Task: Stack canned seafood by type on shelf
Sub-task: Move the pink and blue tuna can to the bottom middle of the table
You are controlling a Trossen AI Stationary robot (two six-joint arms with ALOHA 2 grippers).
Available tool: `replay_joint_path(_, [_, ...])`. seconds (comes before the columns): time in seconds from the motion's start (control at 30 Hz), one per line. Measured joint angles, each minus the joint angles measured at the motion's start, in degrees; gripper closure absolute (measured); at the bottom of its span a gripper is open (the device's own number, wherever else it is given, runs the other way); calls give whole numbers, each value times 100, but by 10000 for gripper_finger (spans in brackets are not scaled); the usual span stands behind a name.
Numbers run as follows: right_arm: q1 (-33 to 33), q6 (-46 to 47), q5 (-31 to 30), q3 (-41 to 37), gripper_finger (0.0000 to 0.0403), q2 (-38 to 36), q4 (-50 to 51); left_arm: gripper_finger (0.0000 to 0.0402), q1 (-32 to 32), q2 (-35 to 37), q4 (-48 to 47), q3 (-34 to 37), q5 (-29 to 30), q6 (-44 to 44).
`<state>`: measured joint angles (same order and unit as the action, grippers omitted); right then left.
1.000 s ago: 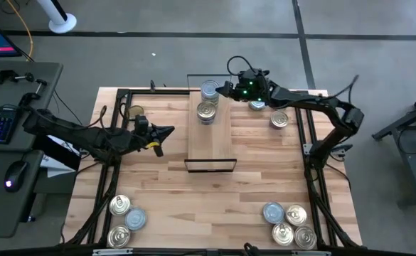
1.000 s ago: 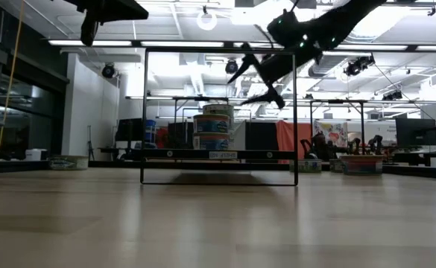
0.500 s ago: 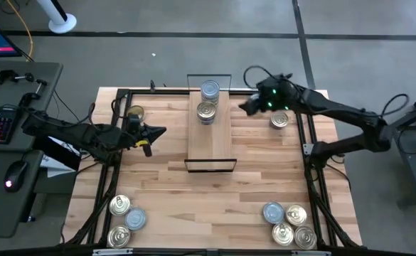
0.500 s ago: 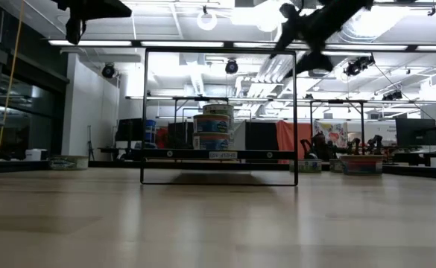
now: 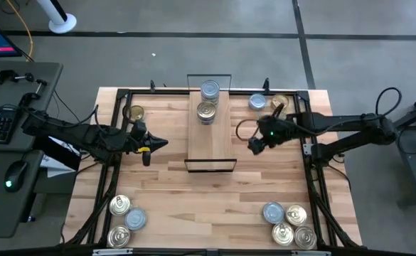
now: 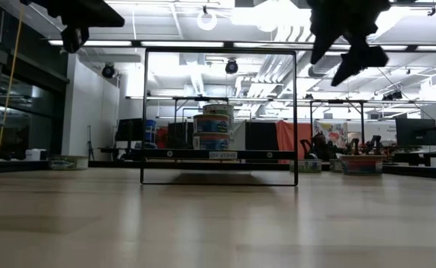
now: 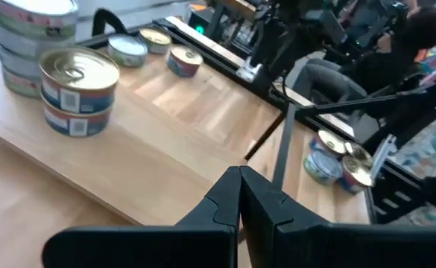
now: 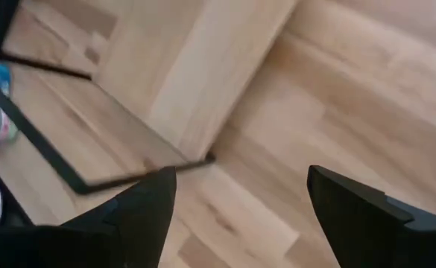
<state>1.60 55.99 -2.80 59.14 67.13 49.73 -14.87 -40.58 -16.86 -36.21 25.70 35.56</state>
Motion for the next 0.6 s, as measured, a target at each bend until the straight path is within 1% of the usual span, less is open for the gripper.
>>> replay_joint_path(0.1, [-303, 238, -4, -5, 109, 0, 152, 402, -24, -1, 20, 0, -47, 246])
replay_joint_path(0.2, [-649, 234, 2, -5, 109, 0, 184, 402, -67, -2, 29, 0, -66, 552])
replay_joint_path(0.37, [-1298, 69, 282, -5, 109, 0, 289, 401, -224, -89, 48, 0, -48, 1077])
replay_joint_path(0.5, [-1899, 65, 261, -5, 109, 0, 367, 401, -433, -368, 62, 0, 241, 1641])
replay_joint_path(0.6, [-2313, 134, 1, -5, 109, 0, 363, 401, -608, -736, 127, 0, 390, 2087])
